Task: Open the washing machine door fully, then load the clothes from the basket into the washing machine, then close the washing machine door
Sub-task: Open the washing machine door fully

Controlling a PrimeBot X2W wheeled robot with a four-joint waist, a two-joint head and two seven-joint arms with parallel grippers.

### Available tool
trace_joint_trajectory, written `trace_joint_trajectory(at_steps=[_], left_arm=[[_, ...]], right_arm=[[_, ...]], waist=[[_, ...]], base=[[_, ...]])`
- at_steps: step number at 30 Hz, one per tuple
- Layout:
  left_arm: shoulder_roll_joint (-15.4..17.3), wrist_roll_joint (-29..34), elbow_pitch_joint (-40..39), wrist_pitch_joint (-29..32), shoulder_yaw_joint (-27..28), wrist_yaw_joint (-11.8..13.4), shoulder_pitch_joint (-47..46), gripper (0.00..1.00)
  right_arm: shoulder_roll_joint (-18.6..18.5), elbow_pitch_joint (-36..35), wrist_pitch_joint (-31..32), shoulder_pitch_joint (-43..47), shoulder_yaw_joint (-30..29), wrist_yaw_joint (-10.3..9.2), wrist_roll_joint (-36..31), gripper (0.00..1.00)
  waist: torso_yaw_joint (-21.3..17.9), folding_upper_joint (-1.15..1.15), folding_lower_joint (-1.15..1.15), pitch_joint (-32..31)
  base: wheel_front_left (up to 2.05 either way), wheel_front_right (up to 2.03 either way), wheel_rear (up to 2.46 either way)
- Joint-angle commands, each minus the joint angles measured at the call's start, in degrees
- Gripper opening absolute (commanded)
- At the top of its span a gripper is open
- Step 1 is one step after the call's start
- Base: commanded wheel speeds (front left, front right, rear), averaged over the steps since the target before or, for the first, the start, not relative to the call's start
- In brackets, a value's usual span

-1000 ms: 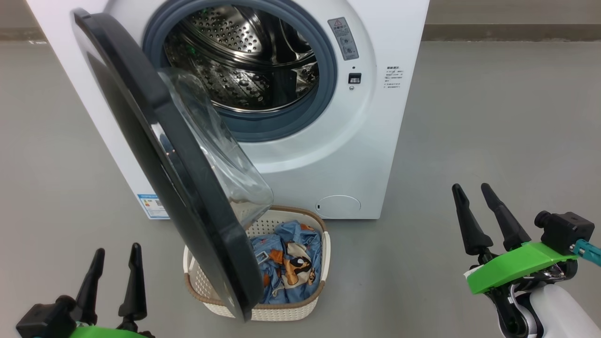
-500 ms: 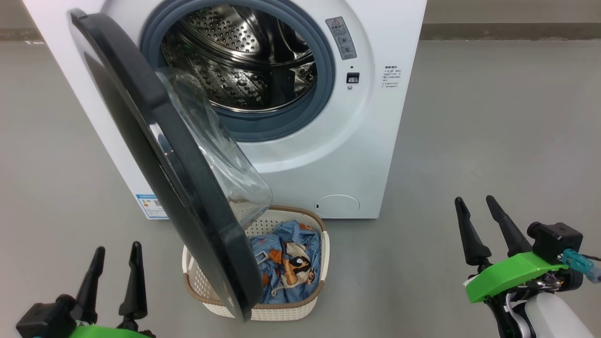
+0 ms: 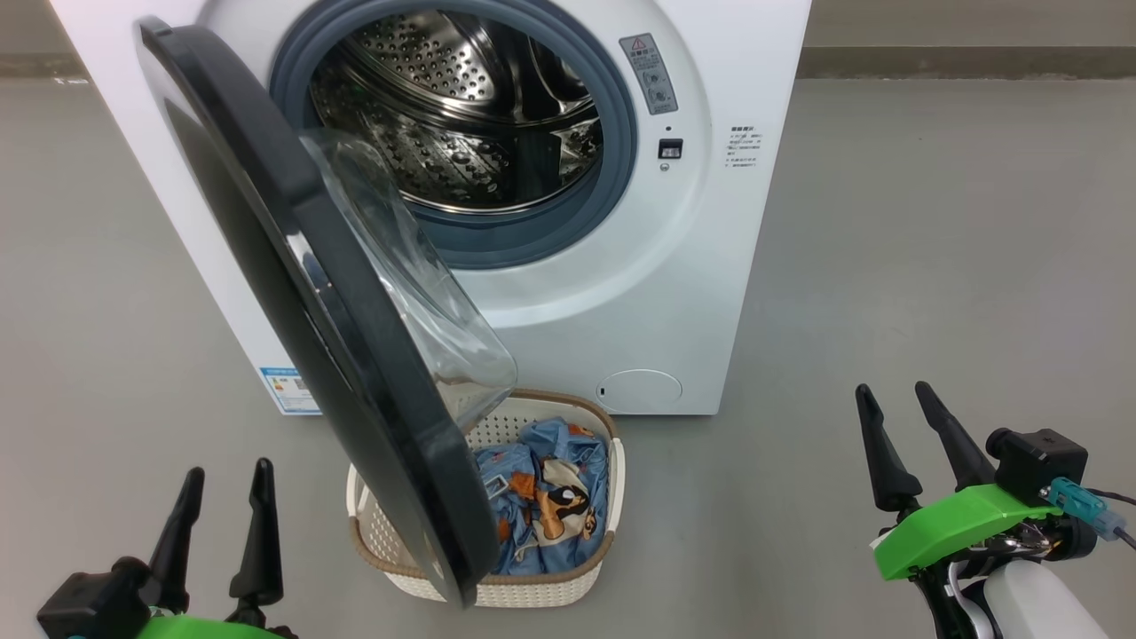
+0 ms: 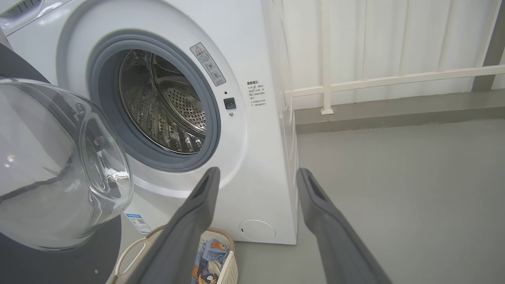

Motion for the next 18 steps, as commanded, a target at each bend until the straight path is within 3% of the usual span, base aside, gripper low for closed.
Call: trace_joint_trajectory(at_steps=[1,18], left_arm=[[1.6,-0.3,-1.1,-0.6,1.8,0.1,-1.5,1.00],[1.9,-0.7,-1.1,-0.5,1.1,0.2,-1.7,1.00]], right_arm=[[-0.1,-1.1,-0.8,-0.6,1.1,0.33,-0.8,1.00],[0.1,-0.9,-0.9,-0.6,1.6,0.33,-0.8,1.00]], waist=[[-0.1,0.00,0.00,0.0],[-0.2,0.00,0.00,0.2]], base=[[0.00,0.00,0.00],[0.00,0.00,0.00]])
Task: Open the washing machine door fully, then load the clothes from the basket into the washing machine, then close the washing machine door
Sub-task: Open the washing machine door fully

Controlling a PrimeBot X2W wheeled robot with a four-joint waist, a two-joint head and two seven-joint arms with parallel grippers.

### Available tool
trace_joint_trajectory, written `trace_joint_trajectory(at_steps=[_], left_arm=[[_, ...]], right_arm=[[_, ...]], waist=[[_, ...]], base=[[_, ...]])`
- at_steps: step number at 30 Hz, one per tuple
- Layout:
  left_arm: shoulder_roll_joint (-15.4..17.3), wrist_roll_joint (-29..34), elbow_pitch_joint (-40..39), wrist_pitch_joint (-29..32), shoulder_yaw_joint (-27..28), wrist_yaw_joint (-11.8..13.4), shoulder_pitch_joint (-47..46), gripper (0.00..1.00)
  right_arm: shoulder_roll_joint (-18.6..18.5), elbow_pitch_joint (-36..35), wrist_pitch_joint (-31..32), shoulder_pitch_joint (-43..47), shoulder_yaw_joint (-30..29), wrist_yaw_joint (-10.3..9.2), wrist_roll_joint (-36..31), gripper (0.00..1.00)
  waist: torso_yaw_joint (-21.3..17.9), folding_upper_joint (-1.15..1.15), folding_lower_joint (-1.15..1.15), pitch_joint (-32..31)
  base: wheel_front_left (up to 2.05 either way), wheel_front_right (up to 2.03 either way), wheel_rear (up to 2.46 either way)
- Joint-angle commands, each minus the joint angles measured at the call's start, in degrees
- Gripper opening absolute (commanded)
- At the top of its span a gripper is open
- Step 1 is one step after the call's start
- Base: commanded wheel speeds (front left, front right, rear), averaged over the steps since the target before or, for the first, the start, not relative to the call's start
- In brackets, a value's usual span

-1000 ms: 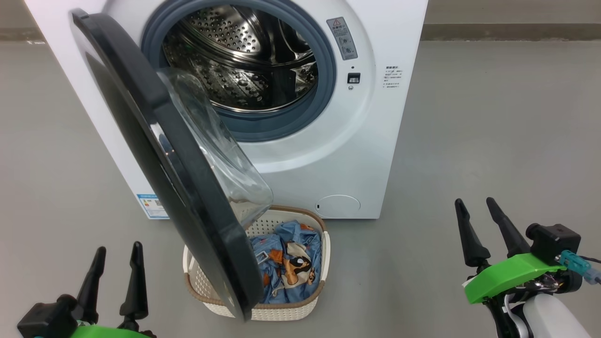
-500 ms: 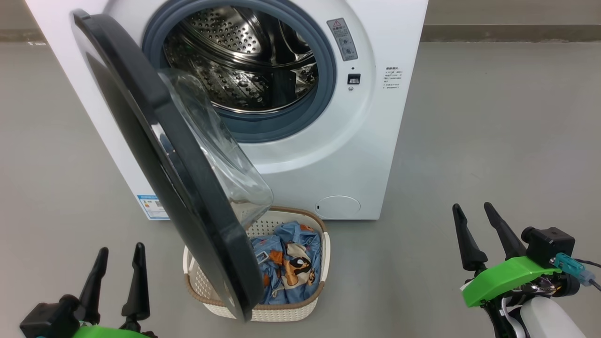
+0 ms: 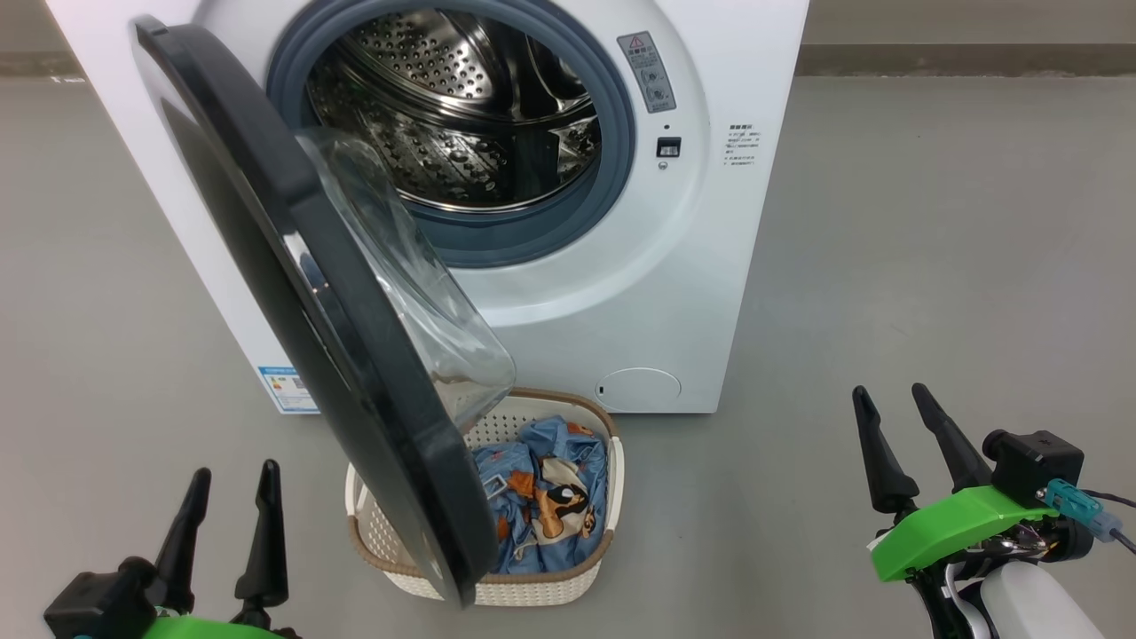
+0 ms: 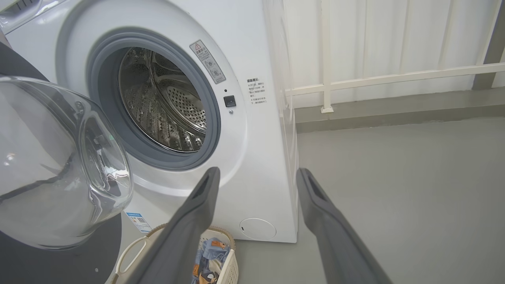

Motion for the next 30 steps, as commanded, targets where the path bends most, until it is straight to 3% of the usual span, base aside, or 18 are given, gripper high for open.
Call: trace_joint_trajectory(at_steps=[1,3,5,6,18,30], left_arm=[[1.7,-0.7,-1.1,-0.5,1.8,0.2,-1.8,1.00],[1.7,-0.8,-1.1,-0.5,1.8,0.1,-1.8,0.96],[1.7,-0.9,-1.1,-0.5,1.8,0.1,-1.9,0.38],[1.7,-0.9,-1.1,-0.5,1.7,0.1,-1.9,0.00],[1.0,-0.8,-6.8,-0.6,2.6,-0.7,-3.2,0.00],[-0.4,2.1,-26.9,0.1,1.0,-0.8,-3.5,0.00]], right_arm=[[-0.2,-1.1,-0.8,-0.6,1.4,0.33,-0.8,1.00],[-0.1,-1.1,-0.7,-0.7,1.3,0.33,-0.8,1.00],[-0.1,-1.0,-0.7,-0.7,1.3,0.33,-0.8,1.00],[-0.1,-1.0,-0.7,-0.7,1.4,0.33,-0.8,1.00],[0.3,-0.7,-0.7,-0.6,1.2,0.33,-1.0,1.00],[0.7,-0.6,-0.6,-0.6,1.1,0.33,-0.9,1.00]], waist=[[0.0,0.00,0.00,0.0],[0.0,0.00,0.00,0.1],[0.1,0.00,0.00,0.1],[0.1,0.00,0.00,0.2],[0.4,0.00,0.00,0.2],[0.0,0.00,0.00,-0.1]], base=[[0.00,0.00,0.00],[0.00,0.00,0.00],[0.00,0.00,0.00],[0.00,0.00,0.00],[0.00,0.00,0.00],[0.00,0.00,0.00]])
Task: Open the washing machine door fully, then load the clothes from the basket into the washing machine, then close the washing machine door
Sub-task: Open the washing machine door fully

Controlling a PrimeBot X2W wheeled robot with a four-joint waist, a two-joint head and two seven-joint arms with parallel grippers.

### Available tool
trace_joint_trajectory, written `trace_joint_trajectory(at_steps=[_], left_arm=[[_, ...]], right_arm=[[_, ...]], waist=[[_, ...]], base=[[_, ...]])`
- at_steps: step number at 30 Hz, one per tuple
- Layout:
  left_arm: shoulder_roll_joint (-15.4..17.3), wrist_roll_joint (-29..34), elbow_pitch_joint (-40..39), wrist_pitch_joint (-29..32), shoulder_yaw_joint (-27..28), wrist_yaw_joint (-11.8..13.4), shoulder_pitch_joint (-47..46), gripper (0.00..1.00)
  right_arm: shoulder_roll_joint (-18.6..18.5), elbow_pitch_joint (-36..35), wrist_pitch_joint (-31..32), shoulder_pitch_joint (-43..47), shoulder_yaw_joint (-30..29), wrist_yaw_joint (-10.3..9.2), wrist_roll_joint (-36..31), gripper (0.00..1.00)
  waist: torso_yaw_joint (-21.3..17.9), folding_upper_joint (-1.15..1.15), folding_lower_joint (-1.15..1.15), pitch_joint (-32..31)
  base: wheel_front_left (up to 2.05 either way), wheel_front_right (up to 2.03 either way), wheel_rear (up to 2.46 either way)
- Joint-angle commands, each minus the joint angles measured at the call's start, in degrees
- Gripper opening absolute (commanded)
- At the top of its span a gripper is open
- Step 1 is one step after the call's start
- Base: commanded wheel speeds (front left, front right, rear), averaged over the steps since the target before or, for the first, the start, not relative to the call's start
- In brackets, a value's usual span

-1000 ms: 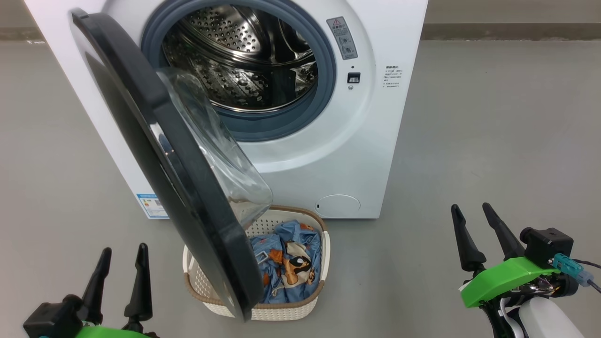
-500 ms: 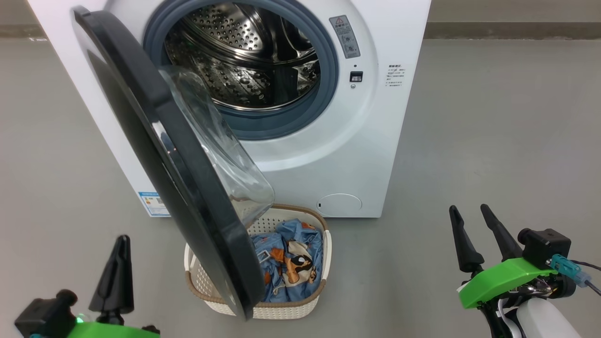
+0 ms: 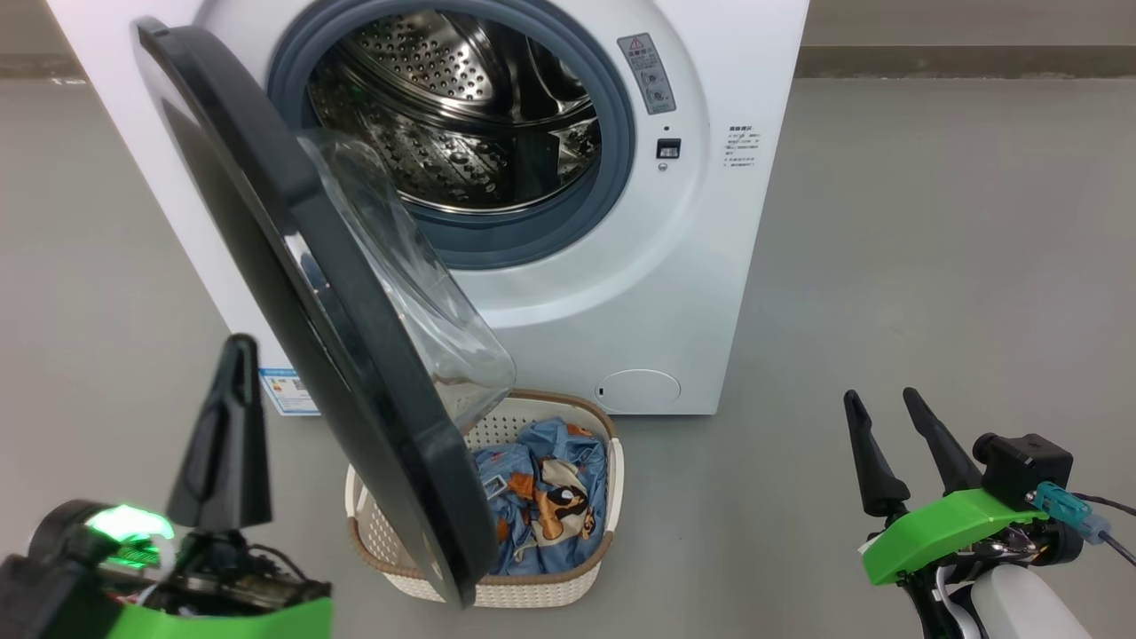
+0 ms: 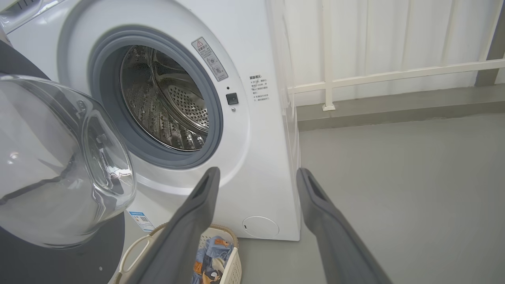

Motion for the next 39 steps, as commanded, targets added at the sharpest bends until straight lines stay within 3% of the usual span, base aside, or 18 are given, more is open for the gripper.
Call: trace_joint_trajectory(at_steps=[1,9,17,30,39], left_arm=[[0.4,0.7,-2.7,0.5,1.3,-0.2,-2.2,0.00],[-1.1,0.0,-7.7,5.6,-6.7,-1.1,-0.9,0.00],[-2.1,-1.2,-2.2,8.9,-13.9,-2.0,0.7,0.00],[-2.0,-3.0,12.2,7.5,-14.5,-2.5,-0.5,0.00],[-2.6,-4.4,17.6,5.7,-12.8,-2.0,-1.9,0.00]], right_arm=[[-0.3,-1.1,-0.6,-0.6,1.2,0.33,-0.4,1.00],[-0.1,-1.3,-0.6,-0.7,1.5,0.33,-0.4,1.00],[0.5,-1.2,-0.6,-1.2,2.1,0.33,-0.6,1.00],[1.3,-0.6,-0.8,-2.0,2.2,0.33,-0.8,1.00],[1.2,-0.3,-0.9,-2.1,1.8,0.33,-1.0,1.00]], waist=[[-0.1,0.00,0.00,-0.1],[-0.7,0.00,0.00,0.4],[-2.3,0.00,0.00,1.3],[-5.0,0.00,0.00,2.9],[-4.7,0.00,0.00,3.0]], base=[[0.00,0.00,0.00],[0.00,0.00,0.00],[0.00,0.00,0.00],[0.00,0.00,0.00],[0.00,0.00,0.00]])
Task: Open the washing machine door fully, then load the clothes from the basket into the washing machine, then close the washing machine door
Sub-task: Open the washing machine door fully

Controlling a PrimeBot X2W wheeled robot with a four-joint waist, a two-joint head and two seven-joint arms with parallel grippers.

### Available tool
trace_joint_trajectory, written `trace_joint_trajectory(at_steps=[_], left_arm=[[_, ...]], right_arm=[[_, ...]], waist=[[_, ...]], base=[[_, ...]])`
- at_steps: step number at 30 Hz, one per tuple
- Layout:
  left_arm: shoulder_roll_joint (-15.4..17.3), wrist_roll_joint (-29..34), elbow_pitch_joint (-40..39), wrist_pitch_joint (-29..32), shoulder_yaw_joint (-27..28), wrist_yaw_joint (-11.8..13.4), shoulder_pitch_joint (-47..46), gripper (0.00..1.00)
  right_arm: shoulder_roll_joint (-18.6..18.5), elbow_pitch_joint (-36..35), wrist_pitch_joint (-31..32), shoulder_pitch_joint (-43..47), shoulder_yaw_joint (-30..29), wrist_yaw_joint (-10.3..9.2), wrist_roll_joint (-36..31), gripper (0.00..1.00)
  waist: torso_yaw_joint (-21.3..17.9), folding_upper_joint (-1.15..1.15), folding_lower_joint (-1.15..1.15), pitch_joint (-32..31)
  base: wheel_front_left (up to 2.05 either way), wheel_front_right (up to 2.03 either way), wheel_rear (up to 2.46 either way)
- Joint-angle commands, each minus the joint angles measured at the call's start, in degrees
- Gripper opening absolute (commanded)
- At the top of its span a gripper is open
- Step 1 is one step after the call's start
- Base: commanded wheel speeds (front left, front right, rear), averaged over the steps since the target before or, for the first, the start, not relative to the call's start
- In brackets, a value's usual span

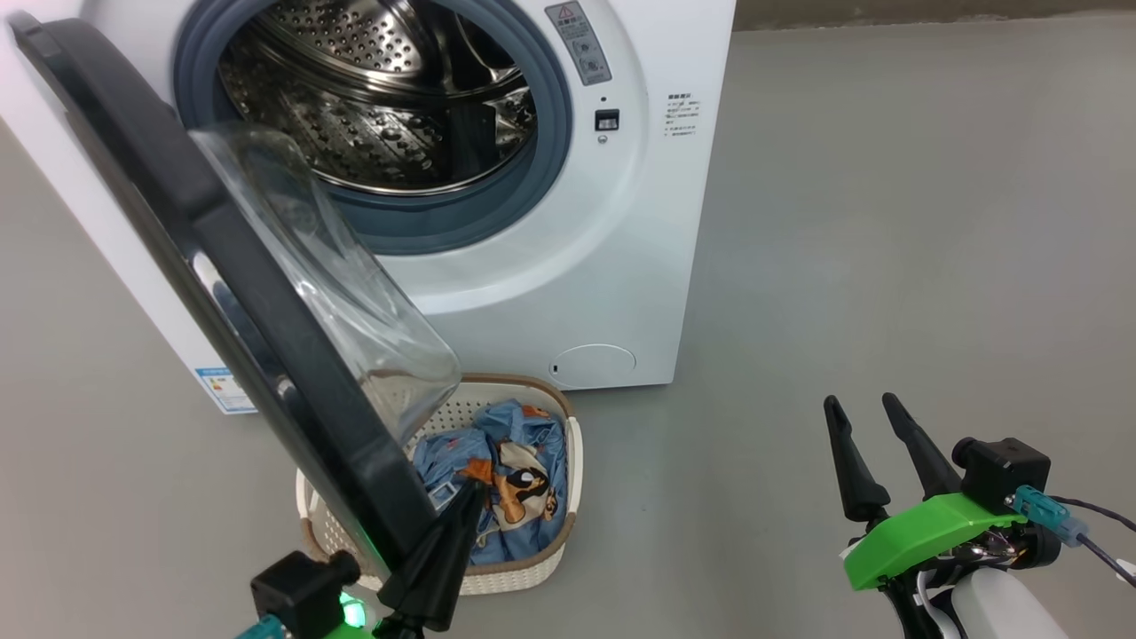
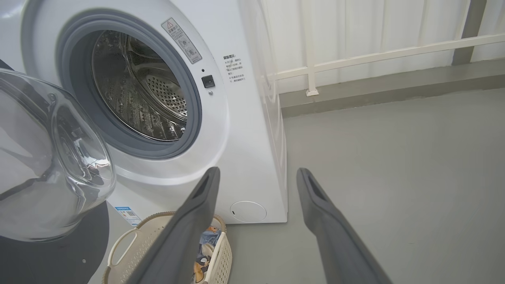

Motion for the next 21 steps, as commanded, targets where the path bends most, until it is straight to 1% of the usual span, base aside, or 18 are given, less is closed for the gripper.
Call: trace_joint_trajectory(at_steps=[1,5,15,21], left_arm=[[0.5,-0.5,-0.6,-1.4,3.1,0.5,-2.9,0.00],[0.8,-1.4,0.3,-2.4,5.2,1.4,-3.2,0.00],[1.9,-2.5,1.0,-1.7,5.7,1.9,-1.6,0.00],[2.9,-2.8,0.9,-1.4,6.6,2.9,-1.2,0.00]], right_arm=[[-0.2,-1.1,-0.7,-1.9,0.8,0.33,-0.9,1.00],[-0.1,-0.9,-0.7,-2.0,1.0,0.33,-0.9,1.00],[0.2,-0.5,-0.7,-1.5,0.9,0.33,-0.7,1.00],[0.1,0.1,-0.7,-1.5,1.3,0.33,-0.3,1.00]], waist=[[0.3,0.00,0.00,0.0],[1.1,0.00,0.00,-0.1],[4.6,0.00,0.00,-0.9],[7.3,0.00,0.00,-1.3]], base=[[0.00,0.00,0.00],[0.00,0.00,0.00],[0.00,0.00,0.00],[0.00,0.00,0.00]])
